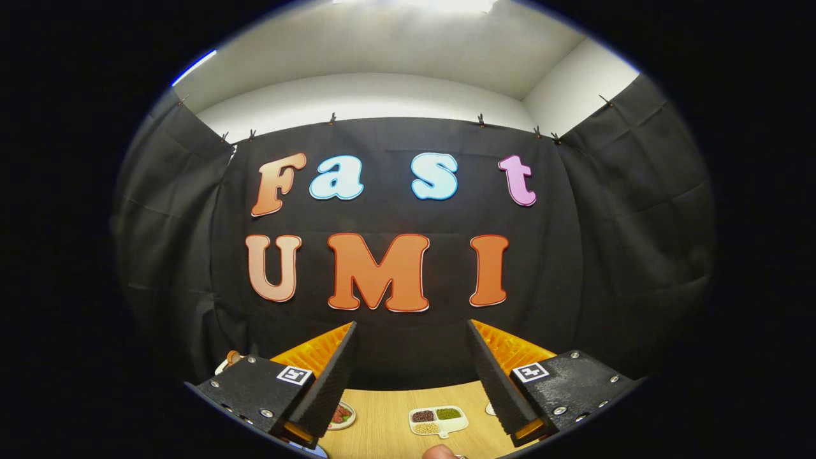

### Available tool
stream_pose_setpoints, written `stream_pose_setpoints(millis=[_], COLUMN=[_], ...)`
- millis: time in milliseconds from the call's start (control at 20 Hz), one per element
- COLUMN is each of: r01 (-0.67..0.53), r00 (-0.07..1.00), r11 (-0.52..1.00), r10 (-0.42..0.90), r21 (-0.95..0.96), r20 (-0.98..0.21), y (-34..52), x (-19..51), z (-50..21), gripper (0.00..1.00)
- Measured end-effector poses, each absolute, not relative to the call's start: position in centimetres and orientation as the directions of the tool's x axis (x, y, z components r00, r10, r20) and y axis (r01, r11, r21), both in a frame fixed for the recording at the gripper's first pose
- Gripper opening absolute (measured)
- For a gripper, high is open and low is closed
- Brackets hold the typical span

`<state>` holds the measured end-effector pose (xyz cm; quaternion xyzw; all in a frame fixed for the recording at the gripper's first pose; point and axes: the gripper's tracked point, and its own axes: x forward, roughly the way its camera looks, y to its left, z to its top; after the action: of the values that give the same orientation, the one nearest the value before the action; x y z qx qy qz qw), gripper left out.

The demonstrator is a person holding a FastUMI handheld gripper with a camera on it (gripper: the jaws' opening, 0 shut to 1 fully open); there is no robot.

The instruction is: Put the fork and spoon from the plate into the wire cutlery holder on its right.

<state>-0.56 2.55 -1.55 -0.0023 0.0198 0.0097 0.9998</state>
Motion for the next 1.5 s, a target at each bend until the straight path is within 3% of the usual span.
stream_pose_setpoints(millis=[600, 1000, 1500], r01=[-0.165, -0.238, -0.325], r00=[0.963, 0.801, 0.658], r11=[0.986, 0.970, 0.946], r10=[0.156, 0.227, 0.229], r21=[-0.020, 0.054, 0.004], r20=[-0.219, -0.554, -0.717], y=[11.5, 17.7, 21.8], x=[-3.9, -9.0, -14.8], z=[-9.1, -21.5, -30.9], gripper=[0.98, 0.98, 0.94])
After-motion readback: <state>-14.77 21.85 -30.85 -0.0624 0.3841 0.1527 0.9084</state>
